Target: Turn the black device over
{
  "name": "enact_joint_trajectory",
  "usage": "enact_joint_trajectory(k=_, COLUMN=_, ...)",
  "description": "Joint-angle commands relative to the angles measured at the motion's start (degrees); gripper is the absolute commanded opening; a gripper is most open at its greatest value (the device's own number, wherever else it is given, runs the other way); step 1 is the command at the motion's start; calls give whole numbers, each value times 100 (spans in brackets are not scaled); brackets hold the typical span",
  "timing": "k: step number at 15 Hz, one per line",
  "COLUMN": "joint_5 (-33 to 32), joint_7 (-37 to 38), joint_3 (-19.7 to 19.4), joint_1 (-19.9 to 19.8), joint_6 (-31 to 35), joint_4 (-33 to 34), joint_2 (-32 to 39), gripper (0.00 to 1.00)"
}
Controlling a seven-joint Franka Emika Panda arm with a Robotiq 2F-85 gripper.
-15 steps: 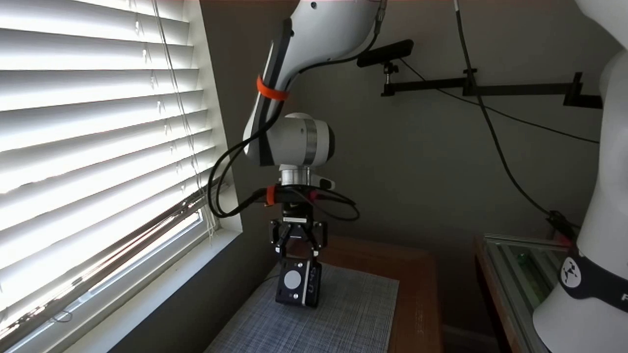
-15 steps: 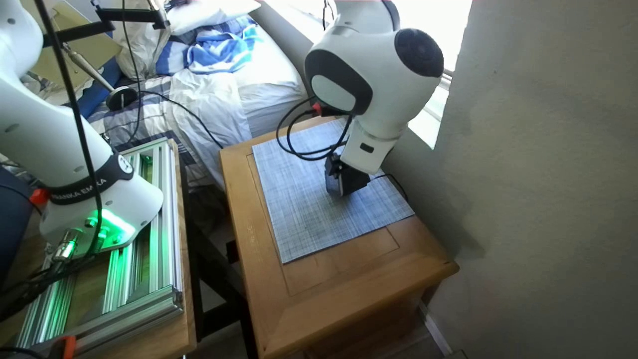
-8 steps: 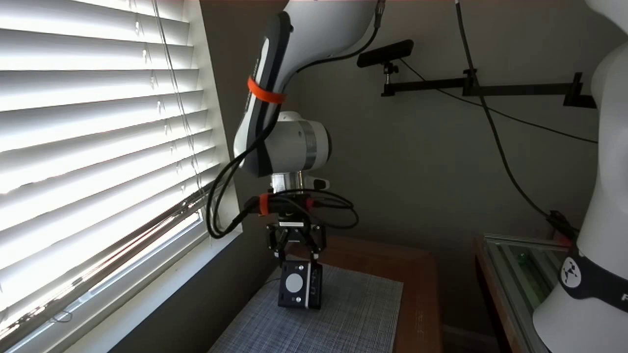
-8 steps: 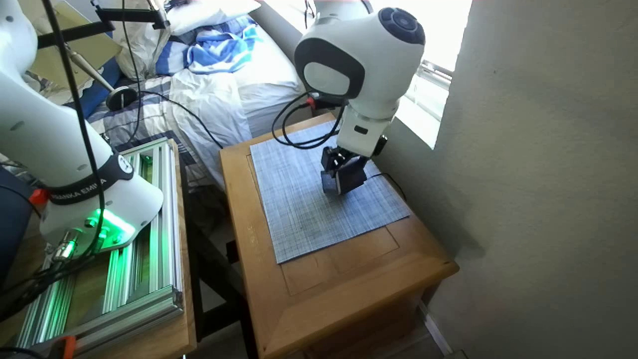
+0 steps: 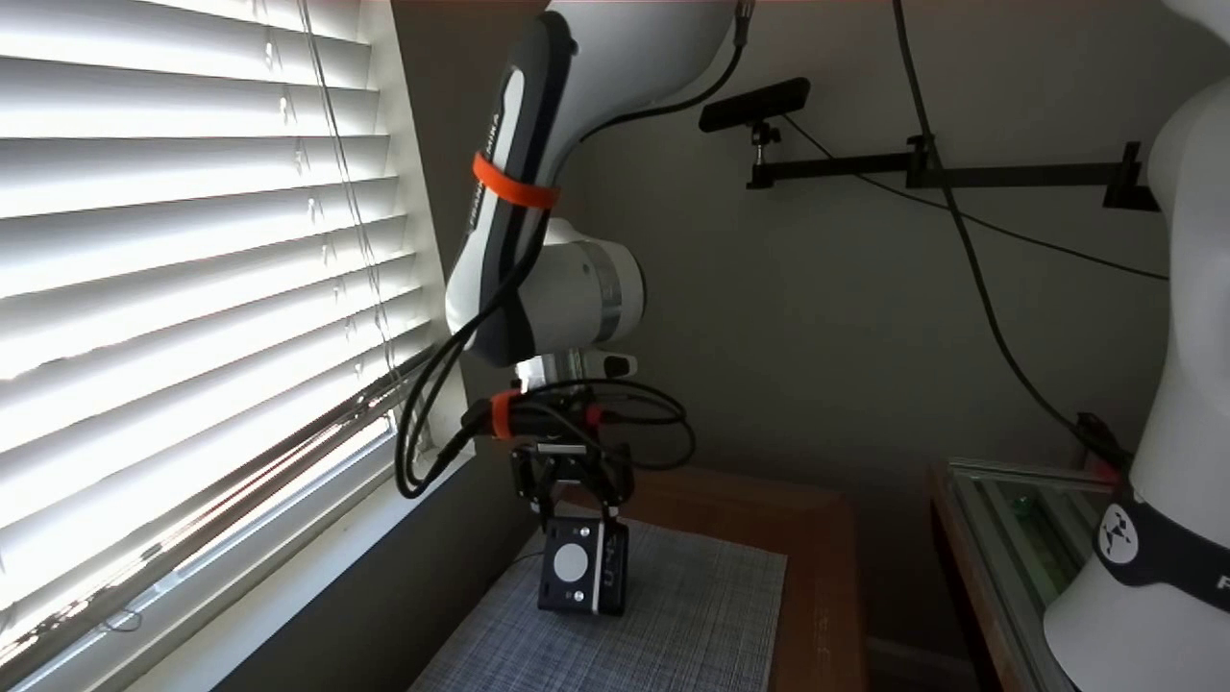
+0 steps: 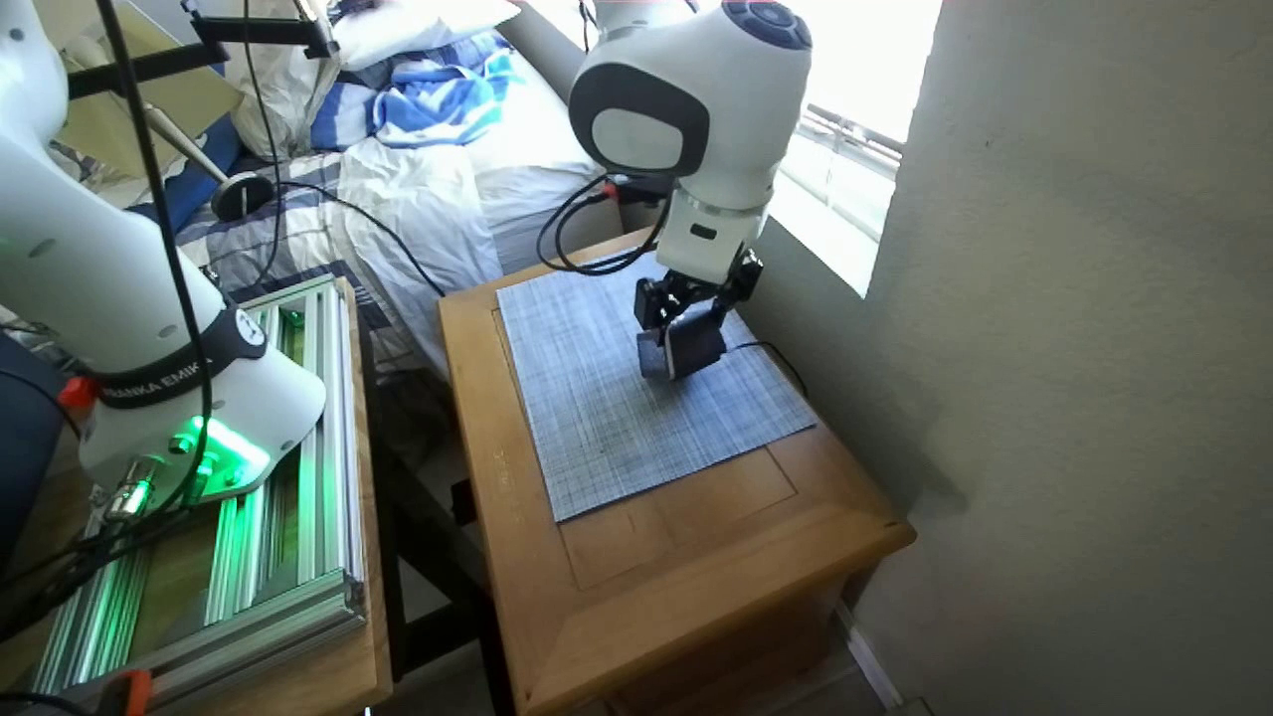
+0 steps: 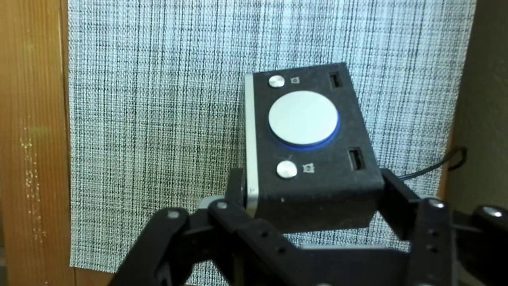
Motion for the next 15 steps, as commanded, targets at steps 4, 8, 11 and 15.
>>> enact_joint_trajectory(k=4, joint_5=-528, joint_7=691, joint_3=3, joint_1=204, joint_6=242, joint_4=-406, joint_2=-459, gripper=56)
enact_joint_trajectory(k=8, joint_5=-760, joint_7=989, joint_3=38, joint_1=358, joint_6=332, joint_4=-488, joint_2=-491, gripper=56)
enact_joint_trajectory(k=11, joint_5=-1021, joint_7=1323, joint_3=14, joint_1=542, joint_6=359, joint_4=-503, joint_2=-476, gripper=56)
enact_joint_trajectory(k=15, joint_5=-1459, joint_7=1922, joint_3=-112, joint_1=817, joint_6=613, joint_4=-558, joint_2=-472, gripper=56)
